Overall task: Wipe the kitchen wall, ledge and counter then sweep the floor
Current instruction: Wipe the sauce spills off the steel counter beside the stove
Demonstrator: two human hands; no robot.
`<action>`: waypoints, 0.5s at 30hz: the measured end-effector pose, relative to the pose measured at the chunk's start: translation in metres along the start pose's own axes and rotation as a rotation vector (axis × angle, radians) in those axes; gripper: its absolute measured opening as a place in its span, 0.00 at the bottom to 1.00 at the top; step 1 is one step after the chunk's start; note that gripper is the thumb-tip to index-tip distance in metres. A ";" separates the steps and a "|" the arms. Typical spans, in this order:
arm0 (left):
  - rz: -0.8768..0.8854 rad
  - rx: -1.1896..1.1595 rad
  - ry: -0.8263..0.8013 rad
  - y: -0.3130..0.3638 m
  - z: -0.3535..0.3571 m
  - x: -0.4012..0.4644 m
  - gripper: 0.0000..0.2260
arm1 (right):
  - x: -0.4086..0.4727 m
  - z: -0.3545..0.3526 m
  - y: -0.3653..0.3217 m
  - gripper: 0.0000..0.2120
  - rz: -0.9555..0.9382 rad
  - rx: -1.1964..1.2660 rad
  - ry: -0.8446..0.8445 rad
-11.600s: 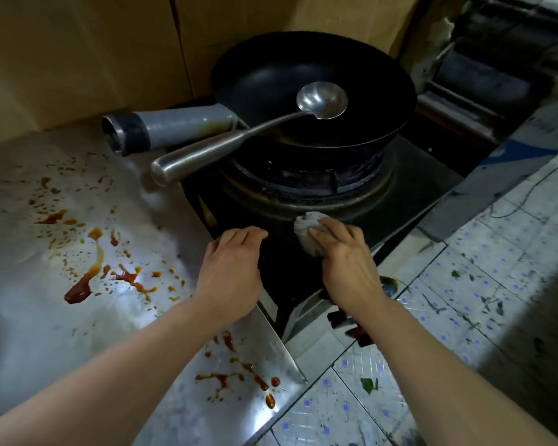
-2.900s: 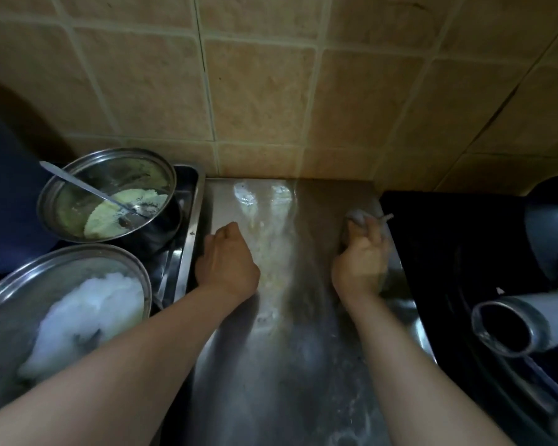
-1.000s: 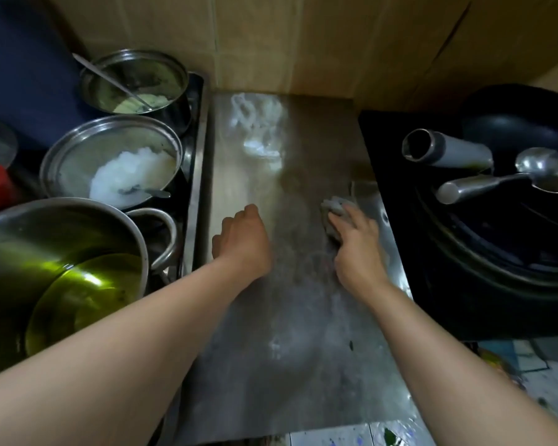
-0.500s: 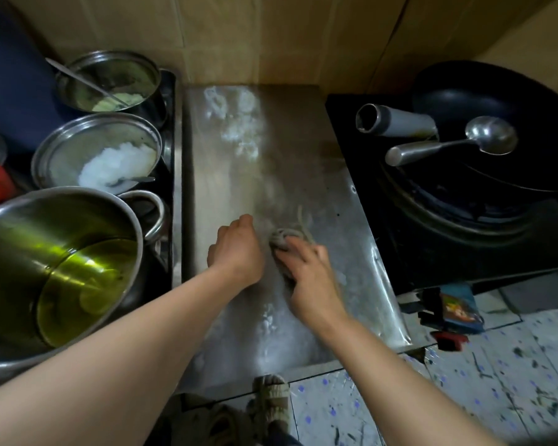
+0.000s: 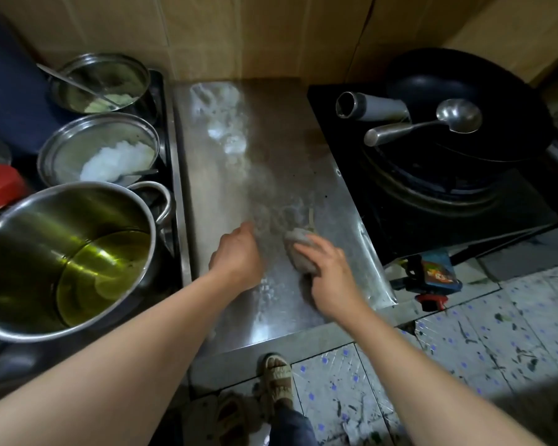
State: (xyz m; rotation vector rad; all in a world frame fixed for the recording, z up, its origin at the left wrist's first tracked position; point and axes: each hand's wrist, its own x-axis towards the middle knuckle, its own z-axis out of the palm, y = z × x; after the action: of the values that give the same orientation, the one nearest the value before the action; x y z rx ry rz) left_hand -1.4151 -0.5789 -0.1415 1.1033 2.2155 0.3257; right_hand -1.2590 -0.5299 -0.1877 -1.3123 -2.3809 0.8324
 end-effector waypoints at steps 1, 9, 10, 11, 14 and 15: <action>0.002 -0.010 -0.004 0.000 -0.002 -0.001 0.23 | 0.005 -0.011 0.001 0.33 0.035 0.044 -0.008; 0.060 -0.074 -0.021 0.010 -0.024 -0.014 0.25 | 0.022 -0.097 -0.026 0.25 0.142 0.114 0.040; 0.073 -0.075 -0.017 0.012 -0.028 -0.016 0.25 | 0.022 -0.099 -0.033 0.25 0.149 0.147 0.045; 0.089 -0.079 -0.007 0.014 -0.034 -0.018 0.26 | 0.023 -0.102 -0.042 0.25 0.153 0.187 0.053; 0.124 -0.141 0.022 0.017 -0.049 -0.020 0.25 | 0.021 -0.106 -0.068 0.26 0.164 0.312 0.077; 0.130 -0.180 0.029 0.018 -0.055 -0.022 0.24 | 0.020 -0.108 -0.077 0.27 0.159 0.347 0.085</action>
State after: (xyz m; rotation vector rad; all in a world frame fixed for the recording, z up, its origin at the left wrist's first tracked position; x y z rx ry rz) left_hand -1.4293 -0.5813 -0.0810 1.1512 2.0972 0.5880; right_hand -1.2663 -0.5077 -0.0556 -1.3703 -1.9736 1.1494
